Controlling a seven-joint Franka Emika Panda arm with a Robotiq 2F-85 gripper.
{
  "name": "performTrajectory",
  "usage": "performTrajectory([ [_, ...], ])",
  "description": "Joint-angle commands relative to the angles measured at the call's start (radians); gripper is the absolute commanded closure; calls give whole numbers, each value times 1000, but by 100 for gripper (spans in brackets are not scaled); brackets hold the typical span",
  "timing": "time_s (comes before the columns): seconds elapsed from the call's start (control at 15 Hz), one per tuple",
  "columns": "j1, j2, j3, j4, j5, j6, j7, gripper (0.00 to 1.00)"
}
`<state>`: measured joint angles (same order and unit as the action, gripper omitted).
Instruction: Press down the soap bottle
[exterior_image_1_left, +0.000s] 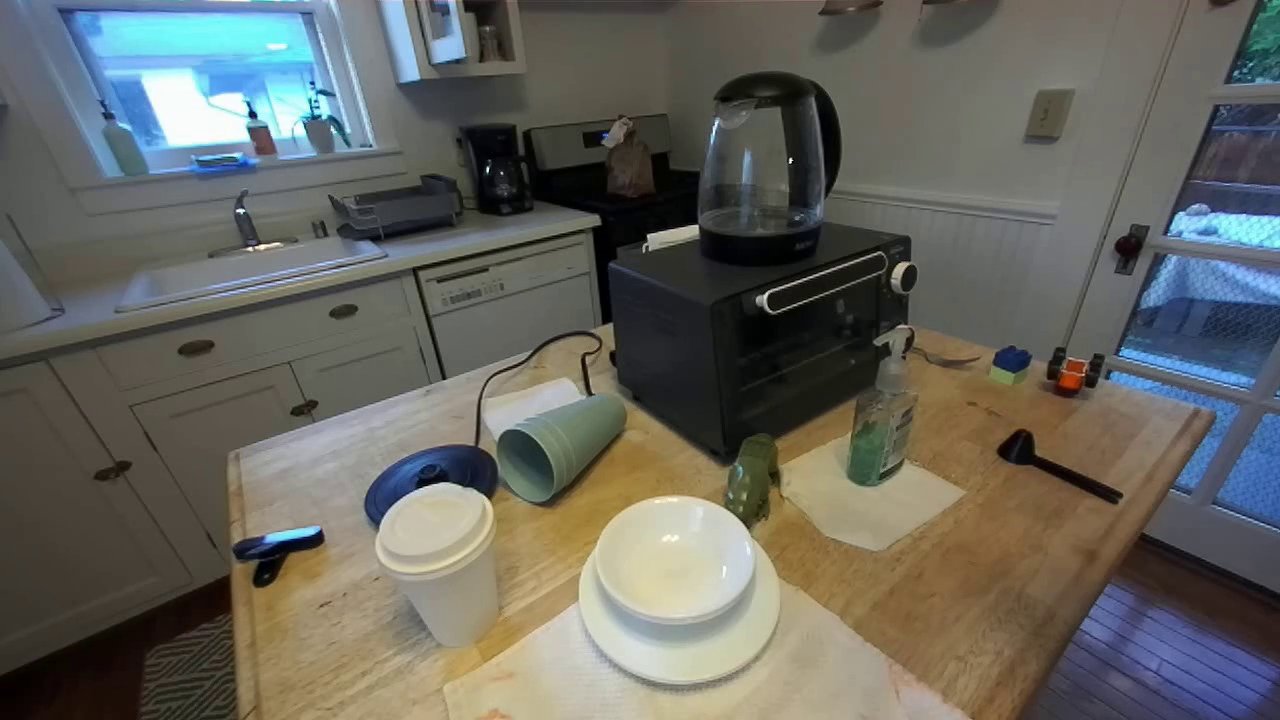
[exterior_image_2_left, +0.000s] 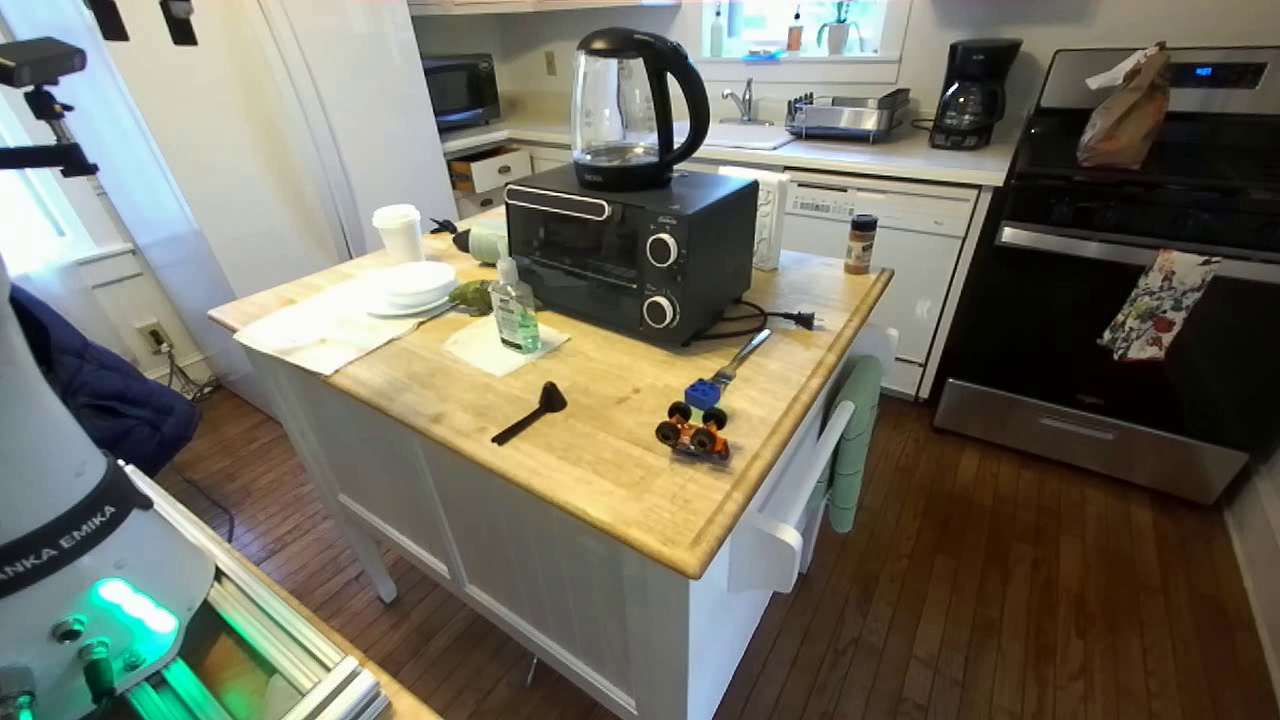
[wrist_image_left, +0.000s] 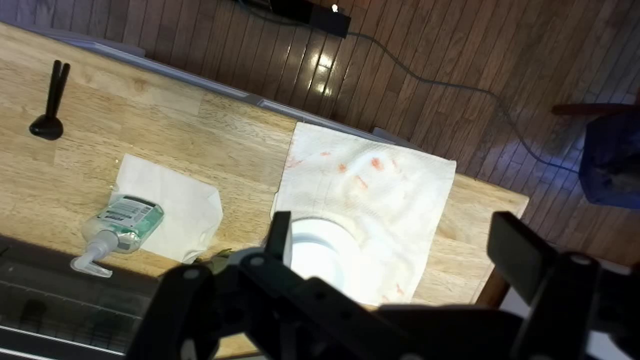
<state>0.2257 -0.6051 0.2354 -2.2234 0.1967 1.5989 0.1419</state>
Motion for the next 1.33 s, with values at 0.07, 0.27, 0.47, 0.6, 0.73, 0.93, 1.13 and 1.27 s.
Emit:
performTrajectory([
  [0.07, -8, 1, 5, 4, 3, -4, -3, 0],
  [0.27, -69, 2, 63, -76, -94, 127, 136, 0],
  [0.47, -115, 28, 98, -166, -159, 240, 271, 0],
  [0.6, -141, 52, 111, -231, -171, 335, 371, 0],
  [0.73, -167, 85, 119, -285, -173, 424, 469, 0],
  [0.93, -200, 128, 129, -346, -193, 497, 619, 0],
  [1.13, -168, 135, 91, -341, -185, 480, 581, 0],
  [1.27, -168, 139, 93, -342, -186, 480, 596, 0],
])
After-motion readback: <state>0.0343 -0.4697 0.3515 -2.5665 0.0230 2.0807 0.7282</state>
